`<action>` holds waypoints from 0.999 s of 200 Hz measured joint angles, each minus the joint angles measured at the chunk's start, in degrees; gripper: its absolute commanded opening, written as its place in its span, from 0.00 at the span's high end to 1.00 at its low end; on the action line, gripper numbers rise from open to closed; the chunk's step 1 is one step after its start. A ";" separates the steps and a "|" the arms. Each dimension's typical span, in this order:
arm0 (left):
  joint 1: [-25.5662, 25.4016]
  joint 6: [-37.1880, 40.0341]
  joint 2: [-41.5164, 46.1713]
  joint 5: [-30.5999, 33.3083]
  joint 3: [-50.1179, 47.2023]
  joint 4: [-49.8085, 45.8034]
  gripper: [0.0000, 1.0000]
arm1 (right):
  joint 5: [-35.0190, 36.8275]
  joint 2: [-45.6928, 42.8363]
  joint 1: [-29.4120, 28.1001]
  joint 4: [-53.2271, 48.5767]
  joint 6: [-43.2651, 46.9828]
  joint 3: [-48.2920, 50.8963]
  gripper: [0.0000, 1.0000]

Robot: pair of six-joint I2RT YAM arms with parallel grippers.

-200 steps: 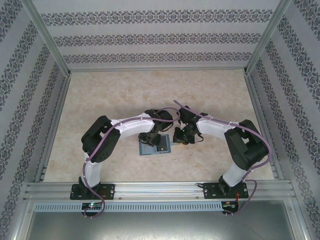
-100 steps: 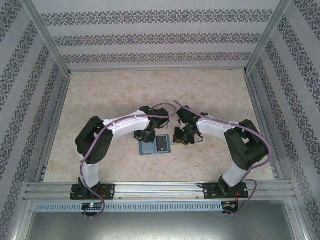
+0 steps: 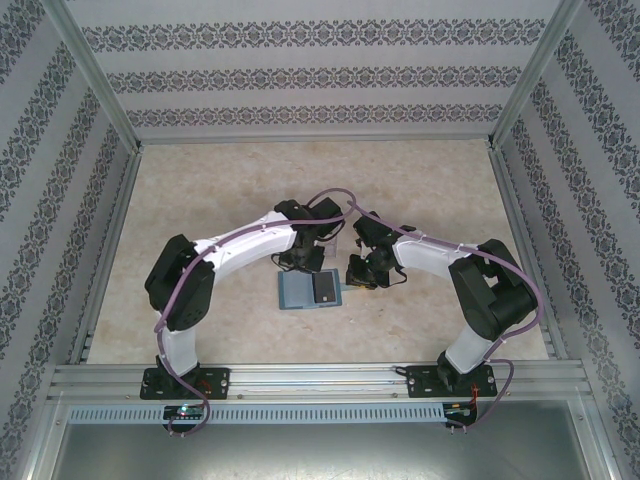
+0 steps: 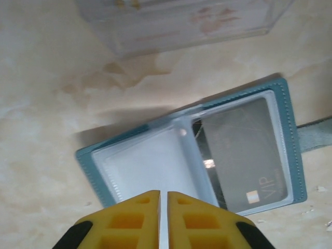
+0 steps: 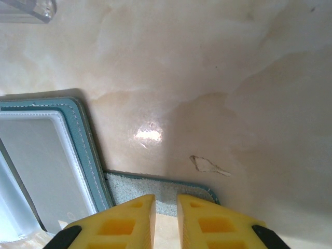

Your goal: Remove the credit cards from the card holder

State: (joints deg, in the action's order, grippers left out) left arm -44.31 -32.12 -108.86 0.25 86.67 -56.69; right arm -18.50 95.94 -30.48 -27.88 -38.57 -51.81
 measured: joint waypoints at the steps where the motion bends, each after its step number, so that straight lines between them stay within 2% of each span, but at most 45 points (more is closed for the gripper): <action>1: 0.02 0.00 -0.15 -0.17 -0.02 0.13 0.91 | 0.00 0.00 0.00 0.00 0.00 0.00 0.81; 86: 1.79 -0.02 -4.94 -1.99 -7.41 6.54 0.92 | 0.00 0.00 0.00 -0.59 -0.02 -0.09 0.81; 159: 2.01 0.00 -4.48 -1.97 -7.74 7.37 0.91 | 0.02 -0.68 0.00 -1.29 -0.04 -0.09 0.80; 200: 2.08 0.00 -0.96 -1.79 -9.60 8.85 0.89 | 0.00 -3.76 0.00 -2.14 -0.15 -0.09 0.80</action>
State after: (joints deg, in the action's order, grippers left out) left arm -42.24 -32.12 -109.82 -1.54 77.08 -47.83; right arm -18.50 92.18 -30.48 -30.02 -38.72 -51.90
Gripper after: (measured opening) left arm 0.107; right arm 0.197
